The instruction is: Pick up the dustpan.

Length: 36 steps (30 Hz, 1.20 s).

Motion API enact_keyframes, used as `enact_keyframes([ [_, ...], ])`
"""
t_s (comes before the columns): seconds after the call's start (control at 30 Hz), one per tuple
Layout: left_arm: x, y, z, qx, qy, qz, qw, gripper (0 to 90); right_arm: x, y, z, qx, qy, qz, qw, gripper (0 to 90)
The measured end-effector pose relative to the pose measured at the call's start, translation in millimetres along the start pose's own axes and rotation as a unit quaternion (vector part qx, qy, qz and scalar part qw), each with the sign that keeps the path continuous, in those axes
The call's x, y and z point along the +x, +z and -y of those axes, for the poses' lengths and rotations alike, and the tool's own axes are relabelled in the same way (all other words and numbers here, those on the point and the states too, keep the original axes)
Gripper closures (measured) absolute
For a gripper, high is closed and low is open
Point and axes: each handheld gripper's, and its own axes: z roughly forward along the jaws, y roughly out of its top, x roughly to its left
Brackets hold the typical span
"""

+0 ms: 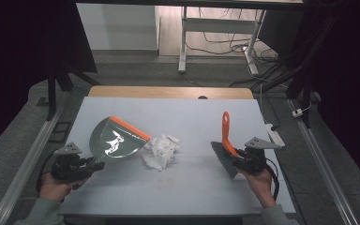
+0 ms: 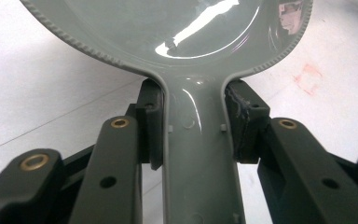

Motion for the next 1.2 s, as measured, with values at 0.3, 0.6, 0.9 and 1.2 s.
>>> enact_keyframes([
  [0.3,-3.3,-3.3,3.0,0.017,0.032,0.024,0.9991,61.9,-0.9,-1.0,0.2,-0.001,0.001,0.001,1.0000,70.3],
  [0.6,-7.4,-1.3,7.0,0.036,0.048,0.042,0.9973,61.9,-1.2,-1.2,0.5,-0.001,0.000,0.001,1.0000,70.3],
  [0.9,-10.5,-6.8,15.9,0.061,0.074,0.056,0.9938,61.9,-0.1,-0.5,0.5,0.000,0.000,0.001,1.0000,70.3],
  [1.2,-10.2,-8.2,24.2,0.083,0.081,0.061,0.9913,61.9,1.6,0.9,0.3,0.001,-0.002,0.000,1.0000,70.3],
])
